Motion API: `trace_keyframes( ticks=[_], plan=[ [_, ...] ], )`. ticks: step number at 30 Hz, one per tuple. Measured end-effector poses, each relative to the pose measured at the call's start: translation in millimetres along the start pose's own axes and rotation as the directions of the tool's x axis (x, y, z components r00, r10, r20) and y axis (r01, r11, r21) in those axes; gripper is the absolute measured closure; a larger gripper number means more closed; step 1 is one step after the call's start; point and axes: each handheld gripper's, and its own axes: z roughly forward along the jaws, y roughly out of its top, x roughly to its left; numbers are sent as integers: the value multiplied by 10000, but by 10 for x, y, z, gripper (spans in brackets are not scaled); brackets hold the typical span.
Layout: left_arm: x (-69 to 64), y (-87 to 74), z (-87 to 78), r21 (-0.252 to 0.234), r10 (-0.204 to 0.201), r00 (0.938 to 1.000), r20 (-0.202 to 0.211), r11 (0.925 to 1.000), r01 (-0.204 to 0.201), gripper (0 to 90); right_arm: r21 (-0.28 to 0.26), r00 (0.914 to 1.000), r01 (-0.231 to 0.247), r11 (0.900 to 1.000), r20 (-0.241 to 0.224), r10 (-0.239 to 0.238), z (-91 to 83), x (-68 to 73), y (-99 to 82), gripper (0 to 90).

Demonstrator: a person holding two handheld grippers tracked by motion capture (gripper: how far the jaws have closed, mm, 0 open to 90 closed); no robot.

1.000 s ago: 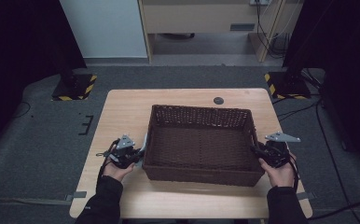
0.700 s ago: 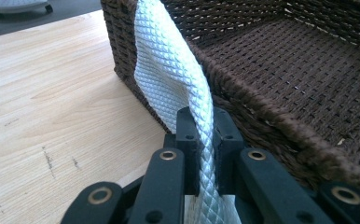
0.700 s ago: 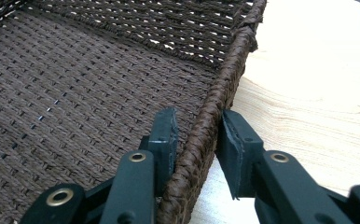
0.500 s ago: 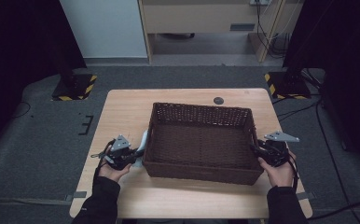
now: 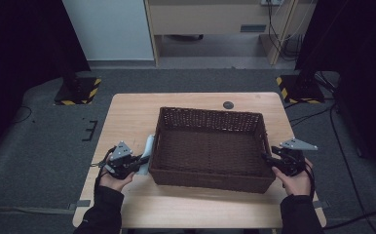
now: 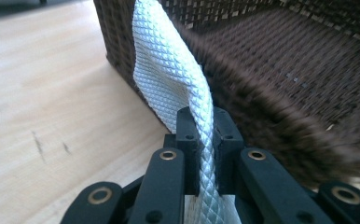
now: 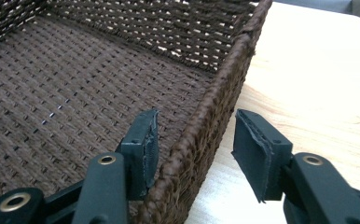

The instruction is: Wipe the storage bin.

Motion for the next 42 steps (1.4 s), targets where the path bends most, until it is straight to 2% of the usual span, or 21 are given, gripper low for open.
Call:
trace_keyframes(
  ticks=[3,9,12,15,18,20,24,28,29,34,37,42],
  plan=[
    [-9,-15,-30,-1,30,10000,31,10000,-30,830,83,10000,54,10000,-17,-54,14,7,-15,505],
    [-73,-204,112,935,-39,9997,222,9956,18,830,197,9999,15,9998,-172,-12,19,16,-41,510],
    [-98,-243,177,1187,-7,9997,264,9929,-24,830,199,9999,65,9998,-158,-61,24,13,-36,510],
    [-95,-232,169,1132,-71,9996,267,9936,40,830,183,9997,33,9998,-224,-29,27,9,-41,517],
    [-92,-176,81,704,-125,9998,184,9975,111,831,166,9997,5,9999,-250,0,26,8,-44,522],
    [-102,-103,-12,217,-121,9997,190,9997,117,830,167,9997,9,9999,-262,-5,27,8,-43,522],
    [-113,-40,-130,-224,-90,9999,138,9997,94,830,204,9995,-18,9998,-308,24,27,3,-42,519],
    [-96,-108,-97,74,-232,9997,111,9997,231,830,174,9996,-19,9998,-282,24,28,6,-45,521],
    [-88,-180,-47,418,-316,9995,72,9986,313,830,173,9996,-22,9998,-282,26,27,7,-46,521],
    [-143,-311,57,1176,-244,9996,137,9928,226,831,185,9996,-32,9998,-290,38,28,4,-46,519],
    [-171,-288,35,996,-230,9995,201,9948,209,830,186,9995,-71,9998,-303,77,28,5,-48,520],
    [-181,-180,-168,94,-266,9992,296,9996,263,830,186,9995,-72,9998,-310,78,28,5,-48,522]
  ],
)
